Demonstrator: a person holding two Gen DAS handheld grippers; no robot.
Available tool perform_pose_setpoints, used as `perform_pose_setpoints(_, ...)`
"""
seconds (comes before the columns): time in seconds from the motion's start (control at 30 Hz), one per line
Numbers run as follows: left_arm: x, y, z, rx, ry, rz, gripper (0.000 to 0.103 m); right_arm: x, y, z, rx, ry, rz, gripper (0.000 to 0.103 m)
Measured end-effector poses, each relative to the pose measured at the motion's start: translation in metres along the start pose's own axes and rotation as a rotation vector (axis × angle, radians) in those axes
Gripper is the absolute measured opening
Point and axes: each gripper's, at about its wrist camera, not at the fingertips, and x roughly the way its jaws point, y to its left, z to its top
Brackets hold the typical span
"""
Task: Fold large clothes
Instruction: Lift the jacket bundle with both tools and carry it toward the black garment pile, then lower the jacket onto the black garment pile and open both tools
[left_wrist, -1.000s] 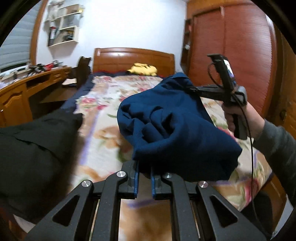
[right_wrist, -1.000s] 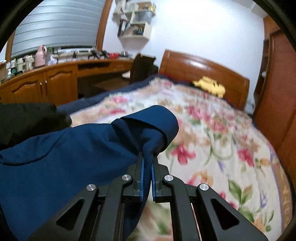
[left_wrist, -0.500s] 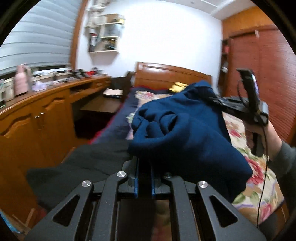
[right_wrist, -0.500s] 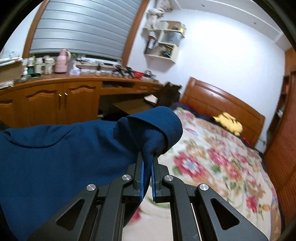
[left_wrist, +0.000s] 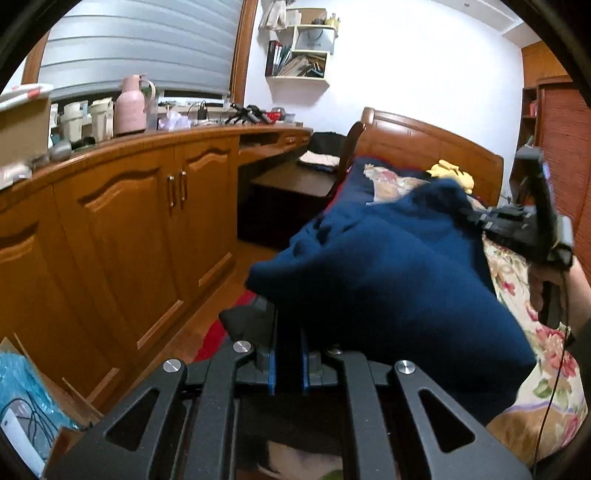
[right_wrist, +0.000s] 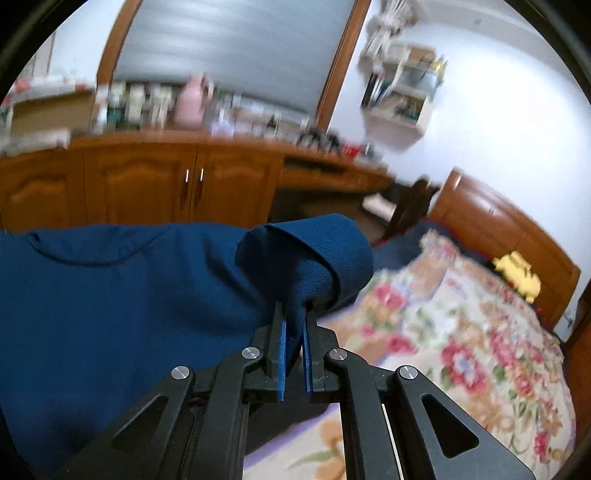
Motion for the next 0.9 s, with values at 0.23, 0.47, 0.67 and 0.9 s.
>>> perform_pose_setpoints(0.23, -0.001, -0.006, 0.003, 0.001, -0.008, 0.036, 0.015, 0.036, -0.026, -0.043, 0.072, 0.096, 0.022, 0.021)
perform_pose_setpoints(0.47, -0.029, -0.016, 0.002, 0.03, -0.055, 0.085, 0.079, -0.001, -0.035, -0.051, 0.148, 0.04, 0.117, 0.051)
perform_pose_setpoints(0.67, -0.056, -0.035, 0.007, 0.073, -0.087, 0.076, 0.089, -0.042, -0.031, -0.078, 0.137, 0.01, 0.161, 0.057)
perform_pose_setpoints(0.9, -0.076, -0.068, 0.014, 0.087, -0.116, 0.027, 0.103, -0.087, -0.036, -0.107, 0.143, -0.02, 0.175, 0.061)
